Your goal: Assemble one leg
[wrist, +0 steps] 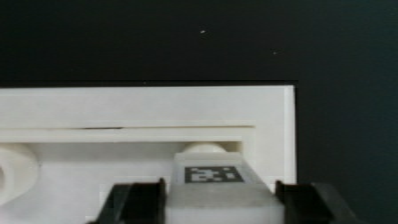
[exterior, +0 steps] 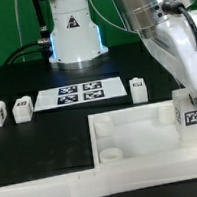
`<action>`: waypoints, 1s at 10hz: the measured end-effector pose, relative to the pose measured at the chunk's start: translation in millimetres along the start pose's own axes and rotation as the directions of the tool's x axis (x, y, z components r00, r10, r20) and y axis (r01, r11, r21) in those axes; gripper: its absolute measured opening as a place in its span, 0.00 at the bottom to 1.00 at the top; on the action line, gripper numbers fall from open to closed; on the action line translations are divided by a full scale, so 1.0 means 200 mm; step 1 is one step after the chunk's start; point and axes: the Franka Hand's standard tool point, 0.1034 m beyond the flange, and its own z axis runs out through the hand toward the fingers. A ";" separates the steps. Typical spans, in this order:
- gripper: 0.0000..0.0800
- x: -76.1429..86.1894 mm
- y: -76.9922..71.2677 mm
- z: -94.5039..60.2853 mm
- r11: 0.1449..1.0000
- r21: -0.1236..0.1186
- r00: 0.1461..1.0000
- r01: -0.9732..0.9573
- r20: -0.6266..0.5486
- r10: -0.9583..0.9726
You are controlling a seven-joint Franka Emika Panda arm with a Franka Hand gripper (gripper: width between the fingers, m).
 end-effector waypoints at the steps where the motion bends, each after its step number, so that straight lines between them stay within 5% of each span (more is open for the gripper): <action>1: 0.43 0.00 0.00 0.00 1.000 0.000 1.000 0.000 0.000 0.000; 2: 0.43 0.00 0.01 0.01 0.996 -0.014 0.996 0.086 -0.008 -0.086; 3: 0.67 0.01 0.03 0.02 0.961 -0.053 0.962 0.272 -0.015 -0.273; 4: 0.77 0.01 0.02 0.03 0.907 -0.081 0.909 0.412 -0.023 -0.415; 5: 0.80 0.01 0.03 0.03 0.851 -0.114 0.854 0.512 -0.031 -0.519; 8: 0.81 0.02 0.03 0.03 0.668 -0.120 0.673 0.734 -0.001 -0.739; 10: 0.81 0.03 0.01 0.02 0.422 -0.149 0.428 0.894 0.013 -0.904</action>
Offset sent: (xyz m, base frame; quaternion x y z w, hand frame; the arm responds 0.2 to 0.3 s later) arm 0.0023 -0.0081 -0.0046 -0.0706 0.0632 -0.3983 0.9123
